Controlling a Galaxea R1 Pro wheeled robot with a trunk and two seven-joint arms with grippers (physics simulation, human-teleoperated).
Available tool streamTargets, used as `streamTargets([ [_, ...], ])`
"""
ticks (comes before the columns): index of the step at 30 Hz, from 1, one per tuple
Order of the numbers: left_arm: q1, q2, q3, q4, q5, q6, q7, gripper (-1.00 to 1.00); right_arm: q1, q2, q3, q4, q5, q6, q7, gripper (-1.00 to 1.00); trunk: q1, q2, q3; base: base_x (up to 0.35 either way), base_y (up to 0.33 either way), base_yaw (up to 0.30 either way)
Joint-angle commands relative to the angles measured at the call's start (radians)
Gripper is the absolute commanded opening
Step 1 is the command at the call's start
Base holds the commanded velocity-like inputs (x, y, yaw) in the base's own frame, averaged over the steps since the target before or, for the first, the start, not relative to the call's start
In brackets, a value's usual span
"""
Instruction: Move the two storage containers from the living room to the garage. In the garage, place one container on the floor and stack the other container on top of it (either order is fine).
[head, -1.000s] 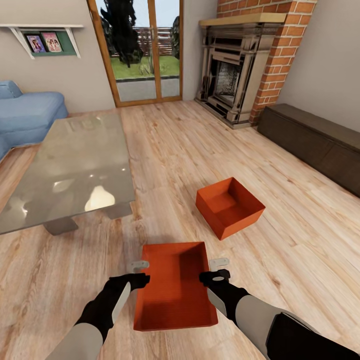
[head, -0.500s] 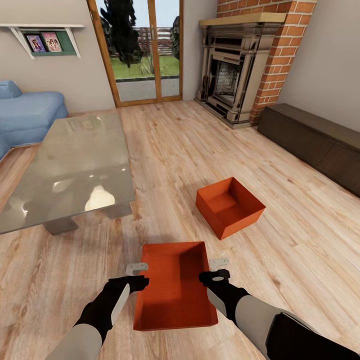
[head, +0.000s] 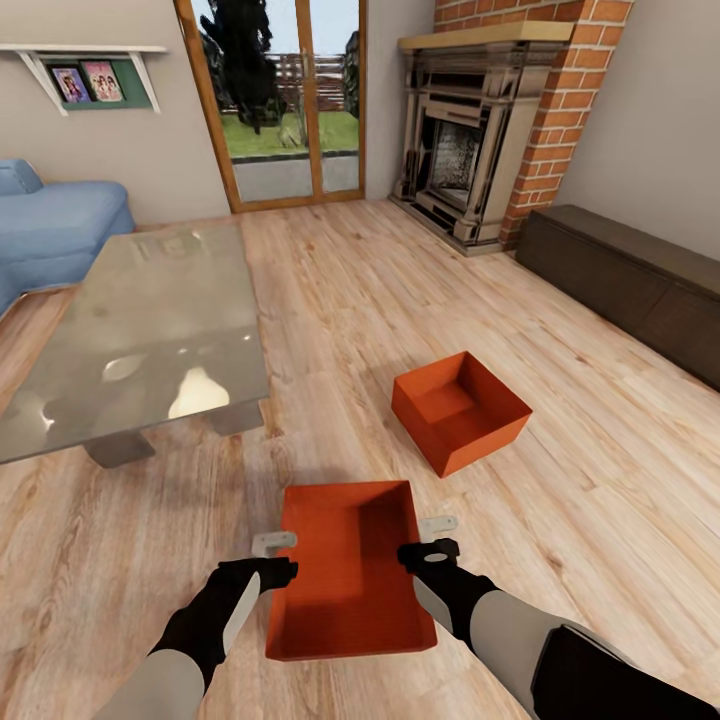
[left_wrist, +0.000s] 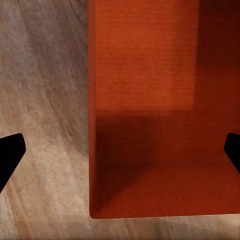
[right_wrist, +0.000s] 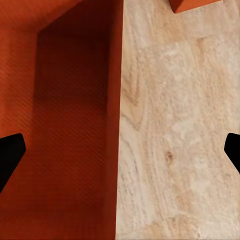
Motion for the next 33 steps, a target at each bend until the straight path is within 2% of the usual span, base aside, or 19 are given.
streamTargets([
  [1, 0.000, -0.001, 0.003, -0.001, 0.005, 0.006, 0.004, 1.00, -0.001, -0.001, 0.008, -0.002, -0.006, 0.004, -0.006, 1.00, 0.004, -0.008, -0.004, 0.000, 0.000, 0.000],
  [9, 0.000, 0.000, 0.003, -0.001, 0.003, 0.003, 0.004, 1.00, -0.001, -0.001, 0.006, -0.002, -0.012, 0.005, -0.008, 1.00, 0.034, -0.064, -0.029, 0.000, 0.000, 0.000],
  [23, 0.000, 0.002, 0.004, -0.001, 0.000, -0.001, 0.004, 1.00, -0.001, -0.006, 0.001, -0.002, -0.017, -0.010, -0.001, 1.00, 0.034, -0.064, -0.029, 0.000, 0.000, 0.000],
  [33, 0.000, 0.014, 0.004, 0.002, -0.001, -0.001, 0.003, 1.00, -0.001, -0.004, 0.001, -0.002, -0.017, -0.011, 0.000, 1.00, 0.073, -0.134, -0.060, 0.000, 0.000, 0.000],
])
